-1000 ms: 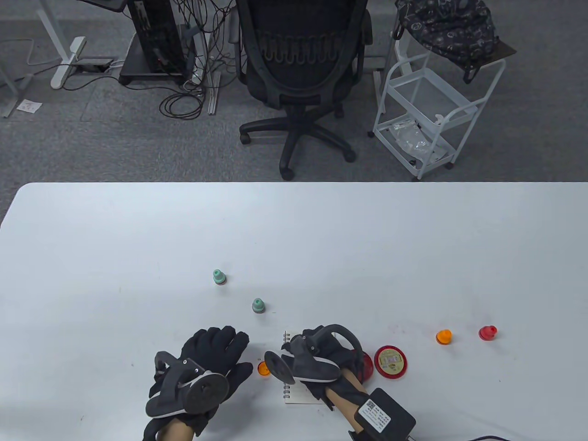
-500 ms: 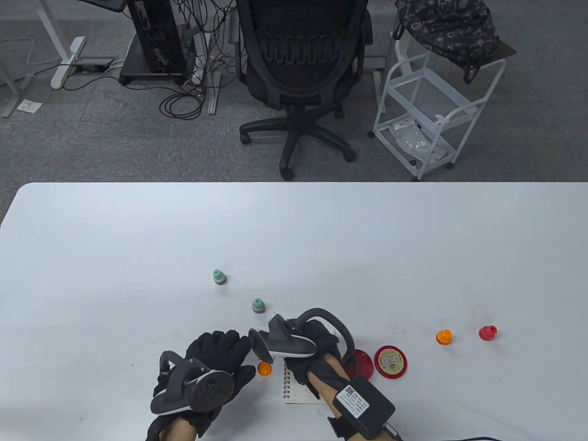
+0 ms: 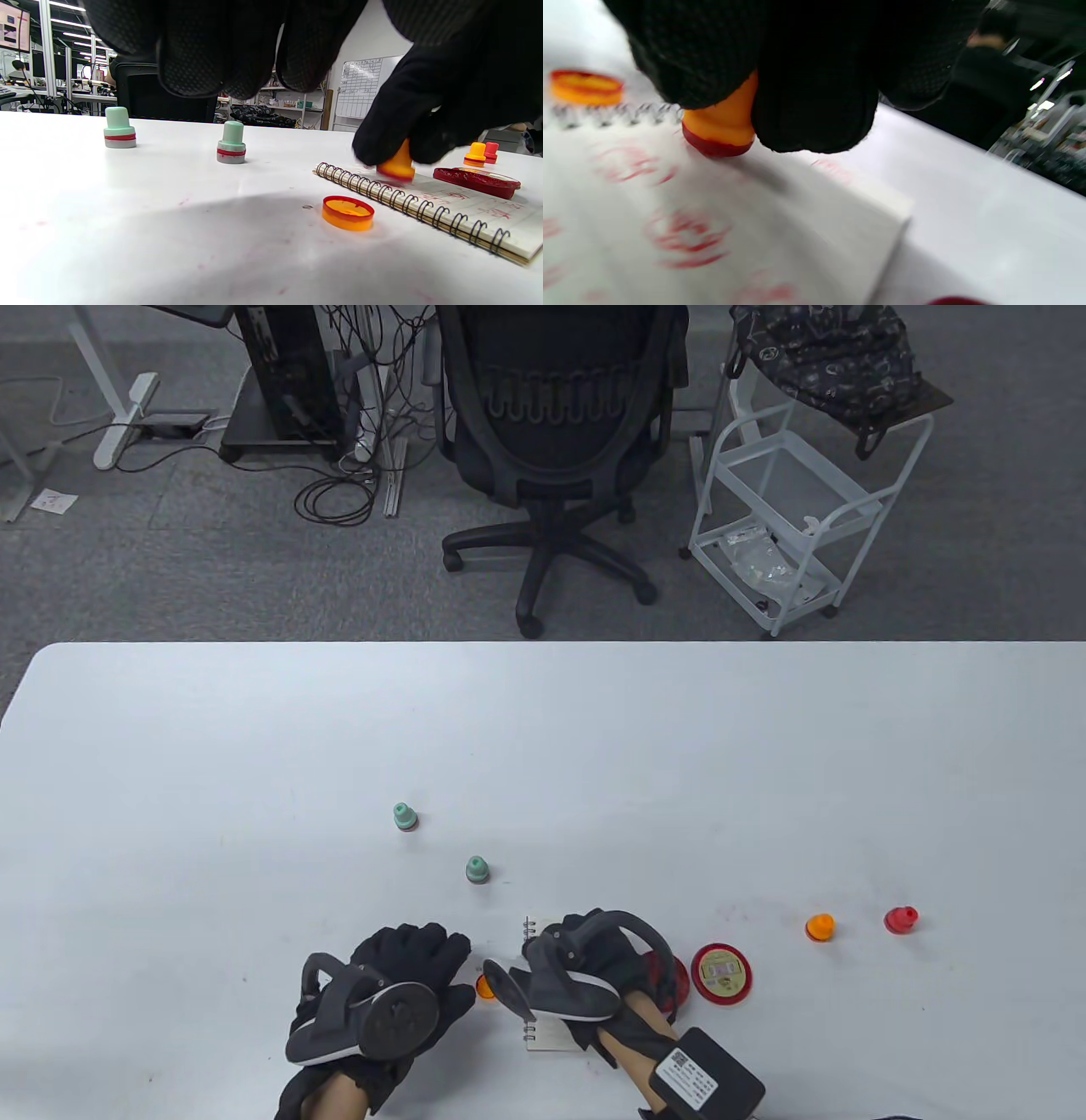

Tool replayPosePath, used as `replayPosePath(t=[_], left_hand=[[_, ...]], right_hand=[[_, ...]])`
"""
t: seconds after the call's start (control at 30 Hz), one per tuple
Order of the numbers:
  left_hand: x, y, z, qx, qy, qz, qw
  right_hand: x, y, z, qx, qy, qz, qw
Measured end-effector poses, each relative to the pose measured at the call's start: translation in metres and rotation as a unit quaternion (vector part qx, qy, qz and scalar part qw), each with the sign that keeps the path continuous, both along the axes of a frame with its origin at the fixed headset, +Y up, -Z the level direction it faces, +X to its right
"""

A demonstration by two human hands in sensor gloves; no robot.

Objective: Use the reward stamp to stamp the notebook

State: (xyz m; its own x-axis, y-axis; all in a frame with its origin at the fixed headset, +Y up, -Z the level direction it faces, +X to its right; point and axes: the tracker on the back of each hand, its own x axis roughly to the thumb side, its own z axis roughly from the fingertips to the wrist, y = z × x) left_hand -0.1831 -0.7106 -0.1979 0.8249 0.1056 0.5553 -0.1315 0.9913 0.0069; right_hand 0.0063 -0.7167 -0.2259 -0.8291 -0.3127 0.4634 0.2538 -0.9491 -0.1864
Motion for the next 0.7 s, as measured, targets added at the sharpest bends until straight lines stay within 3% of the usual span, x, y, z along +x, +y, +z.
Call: replayPosePath(t=[0.07,0.17,0.27,0.33,0.37,0.43,0.53,0.7], left_hand=[[0.0,-0.001,-0.001,-0.003,0.001,-0.001,1.0],[0.001,-0.005,-0.003,-0.013,0.0,-0.005,1.0],[0.003,-0.009,-0.005,-0.025,-0.001,-0.008,1.0],[0.004,-0.012,-0.006,-0.031,-0.001,-0.011,0.999],[0.006,-0.014,-0.006,-0.034,-0.001,-0.014,0.999],[0.008,-0.017,-0.009,-0.046,-0.002,-0.022,0.999],[0.011,-0.024,-0.012,-0.066,0.002,-0.046,0.997],[0.014,-0.036,-0.016,-0.106,0.007,-0.068,0.992]], right_hand=[[0.018,0.016,0.004,0.03,0.004,-0.047,0.998],[0.052,0.038,0.008,0.015,-0.015,-0.111,0.994],[0.091,0.042,0.01,0.01,-0.042,-0.201,0.979],[0.115,0.031,0.014,0.012,-0.058,-0.297,0.953],[0.127,0.02,0.016,0.004,-0.054,-0.362,0.931],[0.136,0.019,0.018,-0.039,-0.053,-0.345,0.936],[0.138,0.029,0.021,0.034,-0.047,-0.318,0.946],[0.127,0.023,0.02,0.022,-0.024,-0.297,0.954]])
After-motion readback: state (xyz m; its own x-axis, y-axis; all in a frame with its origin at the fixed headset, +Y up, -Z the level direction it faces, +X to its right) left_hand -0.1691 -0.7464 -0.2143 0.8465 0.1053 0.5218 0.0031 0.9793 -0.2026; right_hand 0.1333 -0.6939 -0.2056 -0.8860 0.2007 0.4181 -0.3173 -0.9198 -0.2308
